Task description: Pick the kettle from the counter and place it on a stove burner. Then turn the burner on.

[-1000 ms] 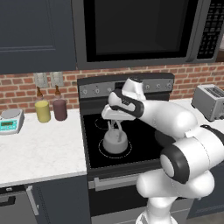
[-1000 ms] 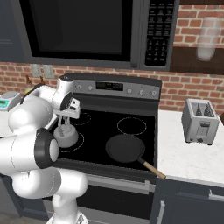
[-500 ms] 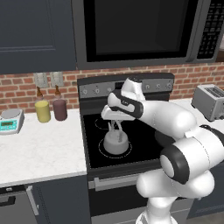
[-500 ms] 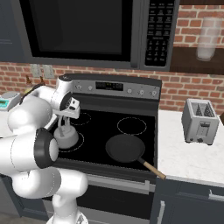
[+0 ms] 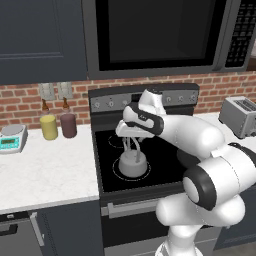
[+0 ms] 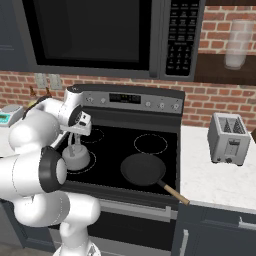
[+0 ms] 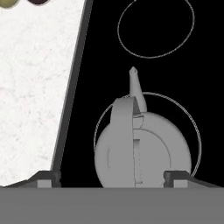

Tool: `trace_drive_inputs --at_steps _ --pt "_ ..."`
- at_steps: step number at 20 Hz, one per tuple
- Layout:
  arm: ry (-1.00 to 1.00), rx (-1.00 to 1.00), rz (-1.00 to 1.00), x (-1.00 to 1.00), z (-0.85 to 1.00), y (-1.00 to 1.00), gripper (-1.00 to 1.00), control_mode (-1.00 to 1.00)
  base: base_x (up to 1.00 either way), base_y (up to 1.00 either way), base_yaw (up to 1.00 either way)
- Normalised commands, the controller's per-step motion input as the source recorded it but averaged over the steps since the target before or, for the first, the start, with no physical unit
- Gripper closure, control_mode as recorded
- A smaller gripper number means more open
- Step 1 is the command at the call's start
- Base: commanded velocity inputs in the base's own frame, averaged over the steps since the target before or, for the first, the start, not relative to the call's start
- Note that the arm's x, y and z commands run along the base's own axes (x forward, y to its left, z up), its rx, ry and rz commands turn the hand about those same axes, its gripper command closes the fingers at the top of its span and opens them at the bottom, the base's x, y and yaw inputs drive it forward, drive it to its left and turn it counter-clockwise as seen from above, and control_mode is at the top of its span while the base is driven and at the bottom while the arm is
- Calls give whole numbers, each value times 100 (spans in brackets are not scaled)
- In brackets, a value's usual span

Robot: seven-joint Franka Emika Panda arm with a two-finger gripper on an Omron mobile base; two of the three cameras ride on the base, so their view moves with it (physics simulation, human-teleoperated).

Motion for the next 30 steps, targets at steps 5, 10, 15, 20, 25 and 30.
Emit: trace_drive_inputs --at_steps 5,10,15,20,25,30 --pt "-5 -3 0 -2 13 1 -100 -100 0 0 0" --pt "-14 -17 1 -12 78 3 -100 -100 0 0 0" --pt "-10 -28 2 -3 72 8 -100 -100 0 0 0" --pt "0 -23 0 11 36 11 -100 -100 0 0 0" --pt "0 -9 0 30 8 5 -100 -100 0 0 0" --pt "-2 1 0 23 -29 -1 -100 -100 0 0 0"
